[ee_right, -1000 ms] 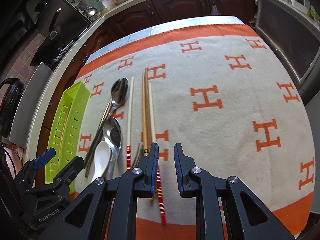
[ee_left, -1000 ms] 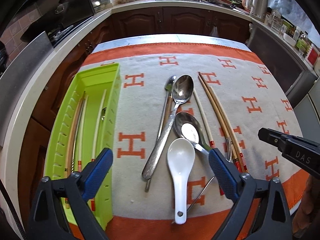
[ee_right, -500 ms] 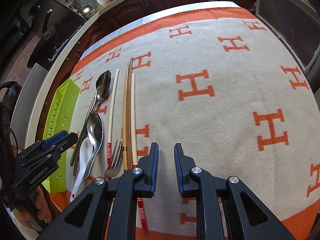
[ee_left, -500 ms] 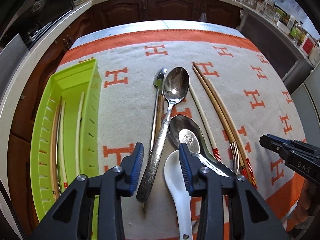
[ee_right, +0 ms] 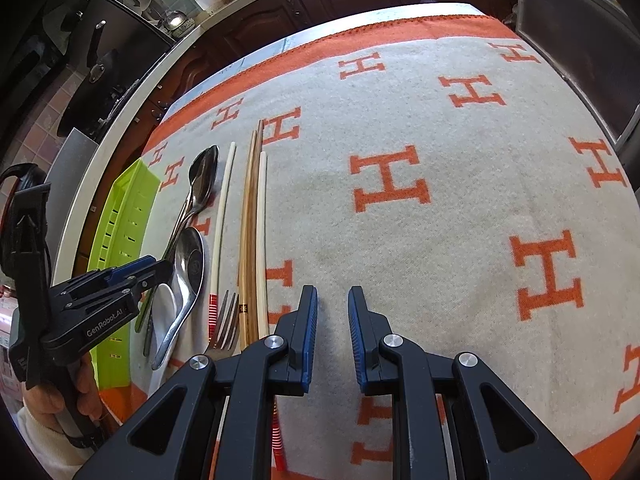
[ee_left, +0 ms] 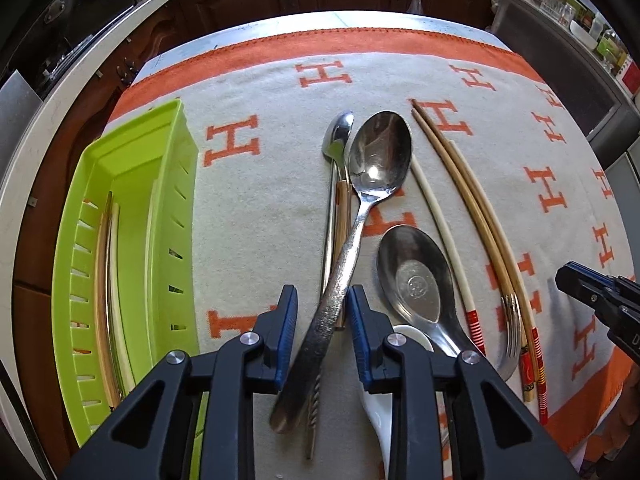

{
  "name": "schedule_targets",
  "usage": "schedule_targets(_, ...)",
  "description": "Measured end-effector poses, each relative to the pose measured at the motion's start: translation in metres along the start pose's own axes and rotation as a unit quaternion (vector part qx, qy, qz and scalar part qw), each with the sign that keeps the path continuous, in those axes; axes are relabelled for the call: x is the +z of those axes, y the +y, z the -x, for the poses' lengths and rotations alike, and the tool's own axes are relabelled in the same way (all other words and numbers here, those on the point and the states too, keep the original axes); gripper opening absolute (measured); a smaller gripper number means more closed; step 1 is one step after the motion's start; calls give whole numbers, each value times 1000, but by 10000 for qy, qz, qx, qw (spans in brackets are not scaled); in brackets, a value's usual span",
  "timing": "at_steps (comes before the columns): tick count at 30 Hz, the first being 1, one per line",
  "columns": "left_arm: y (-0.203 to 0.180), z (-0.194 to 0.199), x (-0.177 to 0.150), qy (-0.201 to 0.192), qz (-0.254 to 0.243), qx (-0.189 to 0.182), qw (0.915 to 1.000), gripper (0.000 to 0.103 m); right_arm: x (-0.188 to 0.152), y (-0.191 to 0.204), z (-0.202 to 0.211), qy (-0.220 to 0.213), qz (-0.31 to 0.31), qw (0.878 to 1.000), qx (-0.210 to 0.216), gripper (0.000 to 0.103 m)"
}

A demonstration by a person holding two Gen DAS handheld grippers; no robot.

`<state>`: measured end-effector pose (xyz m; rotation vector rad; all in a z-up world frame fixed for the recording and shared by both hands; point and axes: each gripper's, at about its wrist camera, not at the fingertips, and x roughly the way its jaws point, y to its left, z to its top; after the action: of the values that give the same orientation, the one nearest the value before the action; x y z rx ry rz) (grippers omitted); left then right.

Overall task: Organize utensils
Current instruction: 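Close the left tool on a steel spoon in the pile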

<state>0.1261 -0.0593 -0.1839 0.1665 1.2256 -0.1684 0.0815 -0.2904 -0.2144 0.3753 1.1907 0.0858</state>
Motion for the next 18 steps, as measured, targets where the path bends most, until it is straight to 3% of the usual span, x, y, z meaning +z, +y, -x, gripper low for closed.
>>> schedule_targets(10, -5, -9, 22, -134, 13, 53, 9999, 24, 1, -1, 0, -16, -14, 10000, 37, 16)
schedule_targets(11, -7, -10, 24, -161, -11, 64, 9998, 23, 1, -2, 1, -17, -18, 10000, 45, 16)
schedule_targets(12, -9, -10, 25, -176, -22, 24, 9998, 14, 1, -3, 1, -20, -20, 10000, 51, 16)
schedule_targets(18, -2, -6, 24, -189, 317, -116, 9992, 11, 1, -2, 0, -24, -17, 10000, 53, 16)
